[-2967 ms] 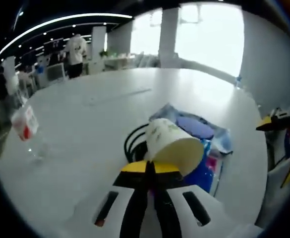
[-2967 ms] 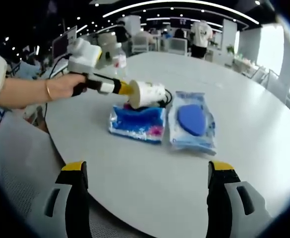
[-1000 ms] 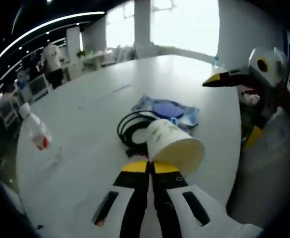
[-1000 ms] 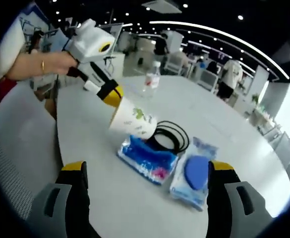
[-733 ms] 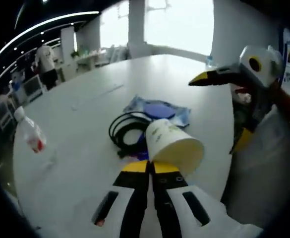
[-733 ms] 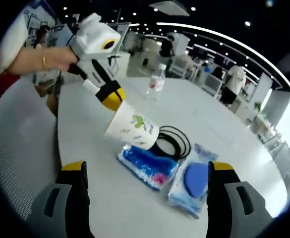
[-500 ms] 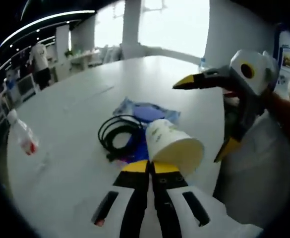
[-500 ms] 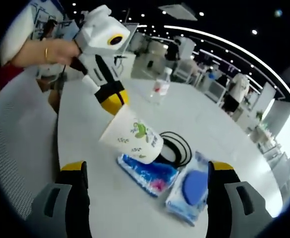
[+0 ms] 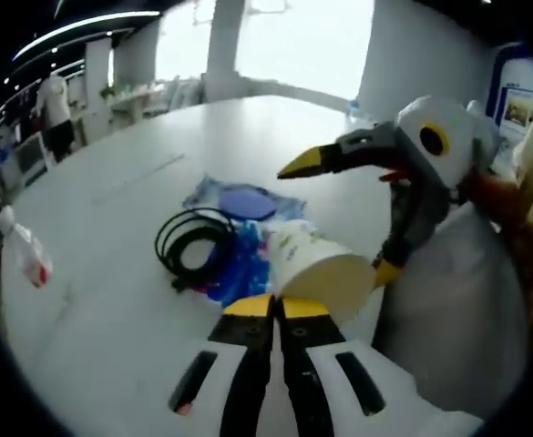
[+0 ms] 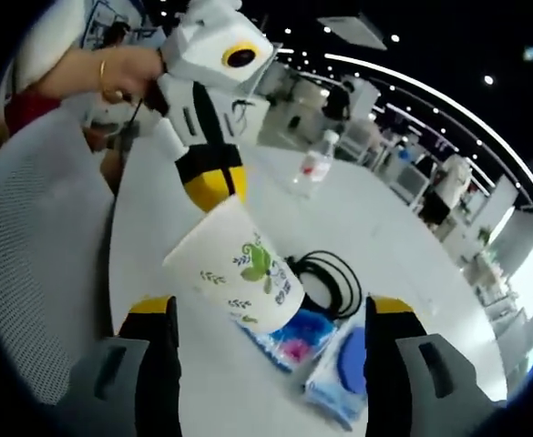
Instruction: Arrange the tabletop items into an orderly group along one side of the table until the central work area is clear of visible clutter.
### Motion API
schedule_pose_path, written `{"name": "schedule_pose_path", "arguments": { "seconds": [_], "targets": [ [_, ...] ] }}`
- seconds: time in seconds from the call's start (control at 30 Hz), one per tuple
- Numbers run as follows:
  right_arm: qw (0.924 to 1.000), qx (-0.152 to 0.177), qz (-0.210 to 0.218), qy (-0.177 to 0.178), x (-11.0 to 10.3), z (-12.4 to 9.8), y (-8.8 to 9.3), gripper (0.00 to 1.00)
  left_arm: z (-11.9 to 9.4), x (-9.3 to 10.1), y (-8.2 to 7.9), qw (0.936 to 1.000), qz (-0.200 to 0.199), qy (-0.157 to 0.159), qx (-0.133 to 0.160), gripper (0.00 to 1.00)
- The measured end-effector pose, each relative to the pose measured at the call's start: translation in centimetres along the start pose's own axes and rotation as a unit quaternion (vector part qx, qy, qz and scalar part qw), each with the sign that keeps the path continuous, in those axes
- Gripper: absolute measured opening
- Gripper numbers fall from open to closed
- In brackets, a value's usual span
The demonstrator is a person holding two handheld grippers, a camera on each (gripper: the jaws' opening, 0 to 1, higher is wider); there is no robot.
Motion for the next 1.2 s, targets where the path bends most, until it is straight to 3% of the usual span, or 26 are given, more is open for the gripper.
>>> {"name": "schedule_pose_path", "arguments": {
  "seconds": [0.17, 0.3, 0.47, 0.67, 0.8, 0.97, 1.2],
  "targets": [
    [0.9995, 0.01, -0.031, -0.003, -0.6, 0.0, -0.4, 0.7, 0.1, 0.6, 0.0, 0.9999, -0.001, 0.011, -0.001, 0.0],
    [0.9991, 0.012, -0.037, -0.014, -1.0, 0.0, -0.4, 0.68, 0.2, 0.9, 0.0, 0.9998, 0.003, 0.016, -0.006, 0.0],
    [0.9984, 0.009, -0.036, -0.043, -2.1, -0.1, -0.3, 0.52, 0.2, 0.9, -0.6, 0.9998, 0.004, 0.019, 0.002, 0.0],
    [0.9976, 0.015, -0.048, -0.047, -2.3, -0.1, -0.6, 0.45, 0.3, 1.2, -1.3, 0.9995, 0.009, 0.03, 0.005, 0.0],
    [0.997, 0.017, -0.054, -0.052, -2.5, -0.2, -0.5, 0.41, 0.2, 1.1, -1.9, 0.9992, 0.0, 0.038, 0.016, 0.0],
    [0.9975, 0.029, -0.049, -0.043, -2.2, -0.3, -1.1, 0.4, 0.0, 0.5, -1.9, 0.9996, -0.003, 0.022, 0.018, 0.0],
    [0.9979, 0.028, -0.037, -0.046, -2.3, -0.3, -0.9, 0.38, 0.1, 0.2, -2.5, 0.9979, -0.04, 0.019, 0.047, 0.04]
  ]
}}
Point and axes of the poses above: the point that each gripper's makers call its tool centre point, and the gripper's own axes: z roughly forward along the fingers, x roughly to its right, y roughly out of its underside, the point moved 1 cm from there along -z, roughly backward along the fingers, and after that the axes turned 8 degrees about y, right-handed, at the moved point
